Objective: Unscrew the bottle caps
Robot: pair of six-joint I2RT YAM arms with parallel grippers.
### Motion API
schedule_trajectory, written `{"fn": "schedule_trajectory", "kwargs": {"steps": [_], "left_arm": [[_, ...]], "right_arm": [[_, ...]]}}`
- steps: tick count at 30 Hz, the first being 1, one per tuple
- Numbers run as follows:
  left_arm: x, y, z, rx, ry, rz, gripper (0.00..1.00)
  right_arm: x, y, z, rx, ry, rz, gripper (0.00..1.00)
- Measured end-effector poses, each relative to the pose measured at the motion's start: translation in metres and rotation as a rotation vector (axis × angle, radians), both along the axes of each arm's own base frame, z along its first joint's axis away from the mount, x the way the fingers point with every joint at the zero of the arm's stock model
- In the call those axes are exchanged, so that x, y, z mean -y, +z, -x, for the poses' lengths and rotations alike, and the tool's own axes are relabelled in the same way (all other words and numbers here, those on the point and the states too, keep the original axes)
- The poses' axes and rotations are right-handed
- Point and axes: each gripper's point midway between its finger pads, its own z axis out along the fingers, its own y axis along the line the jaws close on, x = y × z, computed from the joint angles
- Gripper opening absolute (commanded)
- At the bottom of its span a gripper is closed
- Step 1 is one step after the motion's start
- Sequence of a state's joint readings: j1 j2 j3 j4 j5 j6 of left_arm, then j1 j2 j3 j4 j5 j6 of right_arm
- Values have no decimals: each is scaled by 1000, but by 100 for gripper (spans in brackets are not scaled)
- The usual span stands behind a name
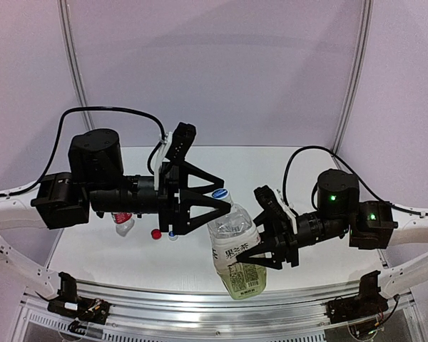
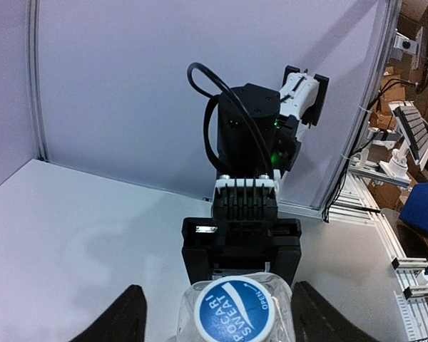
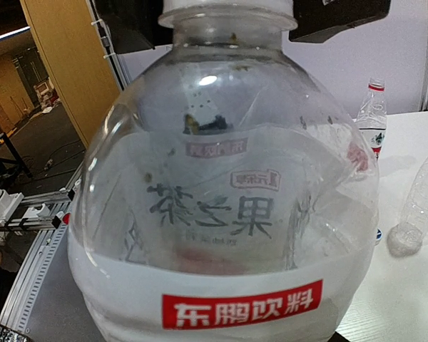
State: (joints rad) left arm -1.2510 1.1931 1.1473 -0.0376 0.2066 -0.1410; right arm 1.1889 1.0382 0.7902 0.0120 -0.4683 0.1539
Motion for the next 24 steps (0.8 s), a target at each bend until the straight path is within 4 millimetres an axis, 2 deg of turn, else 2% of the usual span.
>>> {"fn": "schedule_trajectory", "kwargs": {"steps": [3, 5, 7, 11, 13, 20, 24], "left_arm": [[2, -1, 0, 1, -5, -1, 49], [2, 1, 0, 0, -6, 4, 48], [2, 2, 0, 2, -6, 8, 50], [2, 3, 0, -1, -6, 12, 59], [2, 4, 0, -2, -5, 15, 58], [4, 4, -1, -8, -2, 15, 28], [5, 7, -2, -10, 1, 17, 24]], "right_arm": [[0, 0, 0, 0, 1, 0, 17], [0, 0, 0, 0, 2, -1, 17], [0, 0, 0, 0, 2, -1, 17], [0, 0, 0, -1, 2, 1, 16], [-1, -1, 0, -1, 2, 3, 16], [-1, -2, 0, -5, -1, 7, 16], [-1, -2, -2, 0, -10, 4, 16]]}}
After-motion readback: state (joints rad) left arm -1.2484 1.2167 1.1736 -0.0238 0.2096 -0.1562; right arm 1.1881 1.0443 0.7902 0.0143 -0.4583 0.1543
